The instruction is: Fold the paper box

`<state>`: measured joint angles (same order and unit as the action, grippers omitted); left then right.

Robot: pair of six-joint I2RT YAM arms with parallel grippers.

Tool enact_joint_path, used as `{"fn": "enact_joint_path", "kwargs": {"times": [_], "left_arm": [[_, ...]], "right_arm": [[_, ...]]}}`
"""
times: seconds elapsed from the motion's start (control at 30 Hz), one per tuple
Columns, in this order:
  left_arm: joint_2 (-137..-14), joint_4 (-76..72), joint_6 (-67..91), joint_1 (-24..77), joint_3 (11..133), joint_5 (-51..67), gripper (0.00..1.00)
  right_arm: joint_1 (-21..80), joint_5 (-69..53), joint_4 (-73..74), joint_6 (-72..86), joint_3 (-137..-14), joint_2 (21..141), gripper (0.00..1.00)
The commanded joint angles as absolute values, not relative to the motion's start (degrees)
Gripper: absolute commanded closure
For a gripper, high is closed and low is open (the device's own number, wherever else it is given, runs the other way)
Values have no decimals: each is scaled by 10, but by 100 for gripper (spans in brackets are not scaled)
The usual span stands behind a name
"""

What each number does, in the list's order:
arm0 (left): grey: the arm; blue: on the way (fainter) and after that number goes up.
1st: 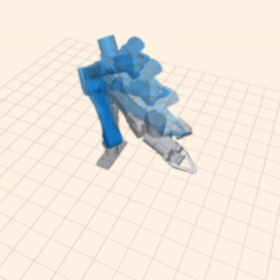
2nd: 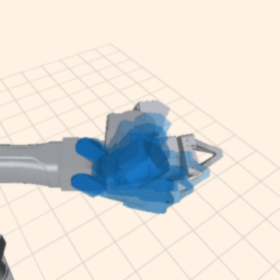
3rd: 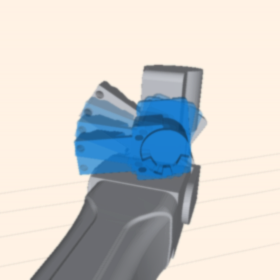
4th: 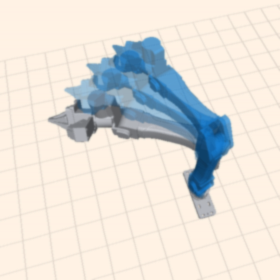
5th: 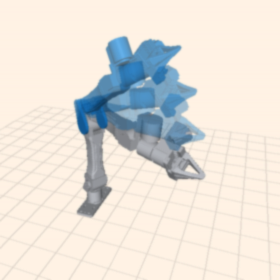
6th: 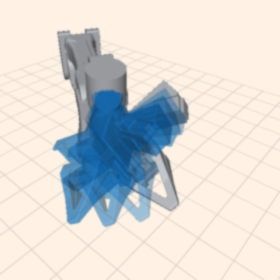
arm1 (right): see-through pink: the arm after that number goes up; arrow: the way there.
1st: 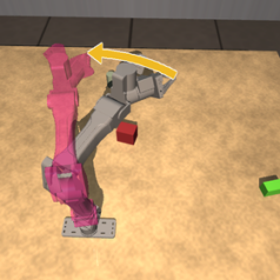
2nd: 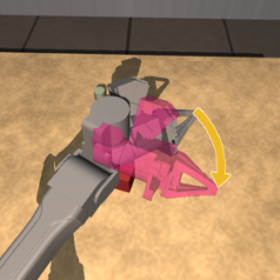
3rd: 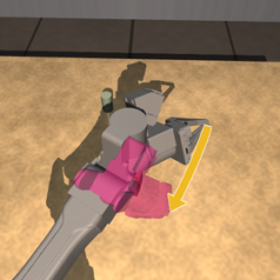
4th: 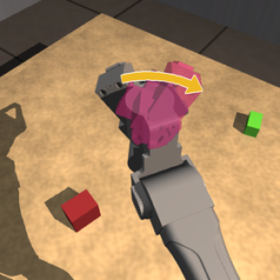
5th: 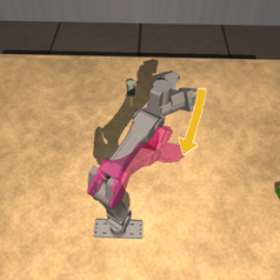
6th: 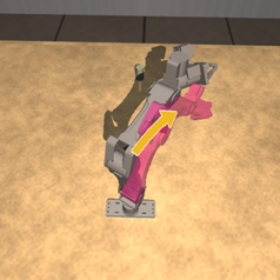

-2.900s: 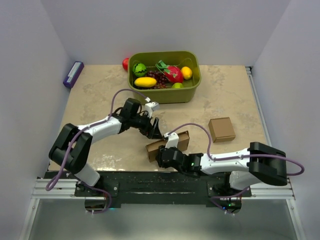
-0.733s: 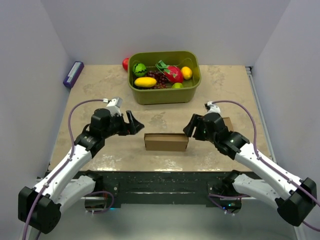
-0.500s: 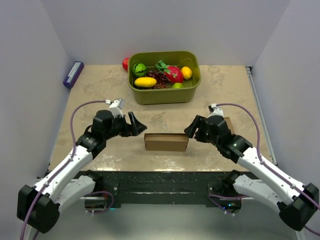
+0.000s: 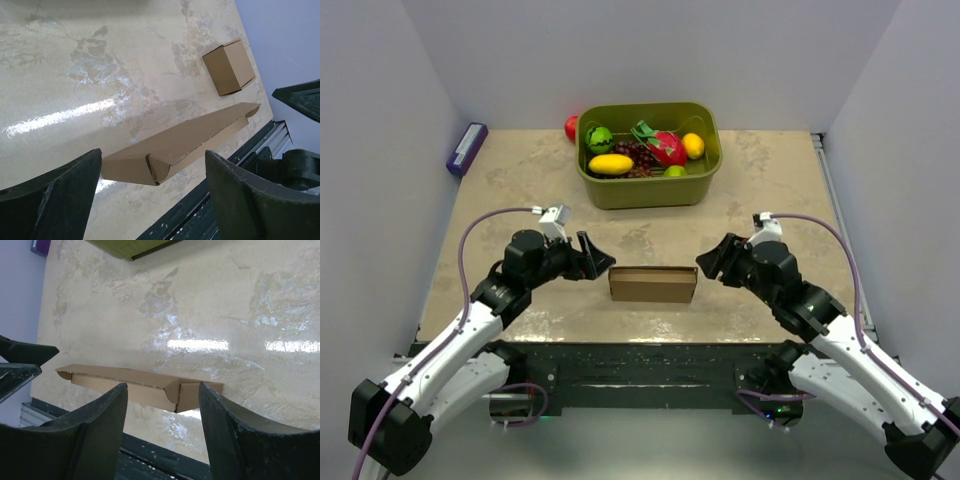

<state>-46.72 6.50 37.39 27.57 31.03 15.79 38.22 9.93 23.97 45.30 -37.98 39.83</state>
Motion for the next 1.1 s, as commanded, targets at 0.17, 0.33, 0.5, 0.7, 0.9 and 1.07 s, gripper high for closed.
{"fn": "enact_joint_path", "kwargs": {"times": [0.17, 0.33, 0.5, 0.7, 0.9, 1.07], "left_arm": [[-471, 20, 359, 287, 307, 169, 14], [-461, 14, 322, 289, 299, 180, 14], [-469, 22, 289, 298, 306, 181, 19], [-479, 43, 288, 303, 323, 158, 23], [-481, 41, 290, 308, 322, 158, 26], [-480, 48, 284, 315, 325, 153, 29]], "right_arm": [[382, 77, 222, 419, -362, 391, 48], [384, 69, 216, 391, -352, 381, 52], [391, 62, 196, 376, -345, 389, 58], [417, 89, 190, 371, -349, 410, 63], [463, 139, 194, 377, -359, 436, 66], [477, 174, 205, 389, -362, 449, 69]]}}
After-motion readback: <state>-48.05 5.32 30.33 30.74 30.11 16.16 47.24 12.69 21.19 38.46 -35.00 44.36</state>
